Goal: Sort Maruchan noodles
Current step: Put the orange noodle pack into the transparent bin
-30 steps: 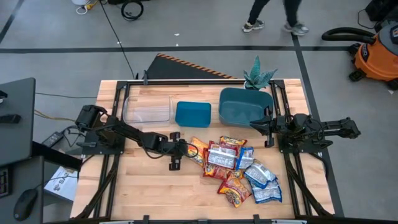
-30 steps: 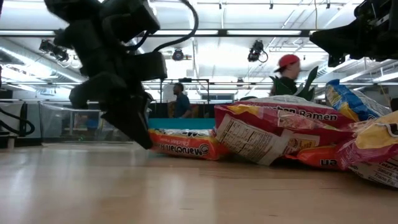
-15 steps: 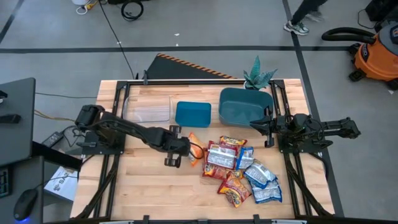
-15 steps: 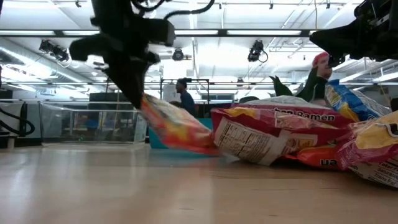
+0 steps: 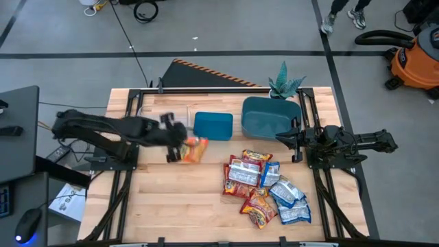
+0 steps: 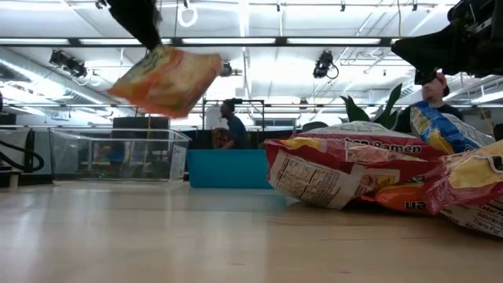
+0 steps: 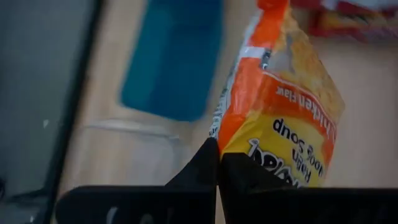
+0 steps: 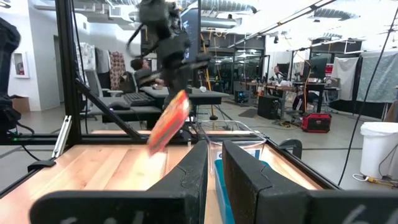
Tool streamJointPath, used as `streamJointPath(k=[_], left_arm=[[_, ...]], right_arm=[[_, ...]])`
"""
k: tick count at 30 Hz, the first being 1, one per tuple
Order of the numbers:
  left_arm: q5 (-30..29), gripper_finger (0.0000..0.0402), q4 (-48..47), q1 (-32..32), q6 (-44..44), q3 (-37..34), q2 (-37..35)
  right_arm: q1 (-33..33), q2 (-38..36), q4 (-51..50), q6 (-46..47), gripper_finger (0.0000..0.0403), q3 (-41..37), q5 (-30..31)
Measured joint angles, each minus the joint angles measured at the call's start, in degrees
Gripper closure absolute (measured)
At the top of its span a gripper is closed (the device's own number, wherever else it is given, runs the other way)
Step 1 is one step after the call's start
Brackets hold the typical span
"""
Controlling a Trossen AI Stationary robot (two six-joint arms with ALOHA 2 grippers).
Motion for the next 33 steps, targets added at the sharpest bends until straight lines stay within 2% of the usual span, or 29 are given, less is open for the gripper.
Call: streamJointPath(k=[5, 11, 15, 24, 29, 33], left_arm=[[-3.88, 0.0396, -3.53, 6.28, -3.29, -0.04, -7.62], [-3.75, 0.0396, -5.05, 17.7, -3.11, -0.09, -11.91], [0.99, 0.0396, -3.96, 26.13, -0.07, -2.19, -11.82], [13.34, 0.0396, 5.09, 41.69, 9.15, -12.84, -11.69], [21.74, 0.0395, 6.84, 47.15, 10.16, -17.76, -11.71], [23.48, 0.0395, 9.63, 49.51, 11.34, -22.7, -11.69]], right_arm=[[-0.01, 0.0, -0.02, -0.01, 0.0348, 0.01, 0.0], [0.0, 0.0, -0.02, 0.01, 0.0348, 0.01, 0.0], [0.0, 0.0, 0.0, -0.01, 0.0348, 0.0, 0.0], [-0.02, 0.0, -0.02, 0.0, 0.0348, 0.01, 0.0], [-0.02, 0.0, 0.0, 0.01, 0.0348, 0.01, -0.01], [-0.02, 0.0, -0.02, 0.0, 0.0348, 0.0, -0.01]])
